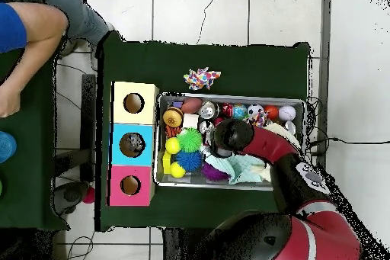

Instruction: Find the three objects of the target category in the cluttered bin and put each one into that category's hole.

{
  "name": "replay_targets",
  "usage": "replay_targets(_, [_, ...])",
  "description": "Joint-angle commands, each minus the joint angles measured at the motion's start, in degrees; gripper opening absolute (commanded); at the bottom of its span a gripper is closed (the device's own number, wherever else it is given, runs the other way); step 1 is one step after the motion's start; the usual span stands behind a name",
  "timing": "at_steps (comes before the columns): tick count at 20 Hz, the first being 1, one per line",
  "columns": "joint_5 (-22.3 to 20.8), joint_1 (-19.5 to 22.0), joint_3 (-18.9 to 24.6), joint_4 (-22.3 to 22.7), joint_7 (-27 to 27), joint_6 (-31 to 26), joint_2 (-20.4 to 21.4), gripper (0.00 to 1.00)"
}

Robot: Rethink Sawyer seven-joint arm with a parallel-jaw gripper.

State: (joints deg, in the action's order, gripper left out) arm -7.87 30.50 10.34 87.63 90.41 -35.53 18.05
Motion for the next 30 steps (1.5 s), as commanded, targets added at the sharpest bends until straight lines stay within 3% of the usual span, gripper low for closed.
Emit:
replay_targets(1, [-4.78,1.25,0.38,3.78,-3.57,-7.77,-4.93,0.00])
replay_targets(6, [0.17,4.83,4.21,7.52,-3.43,-15.00,-0.40,0.00])
replay_targets(14, [2.44,8.70,9.62,10.73,-5.34,-24.18,3.75,0.00])
replay_targets(24, [1.56,11.29,12.02,13.07,-4.18,-23.49,5.54,0.00])
replay_targets(30, [0.30,10.76,11.80,9.72,-3.62,-21.70,2.56,0.00])
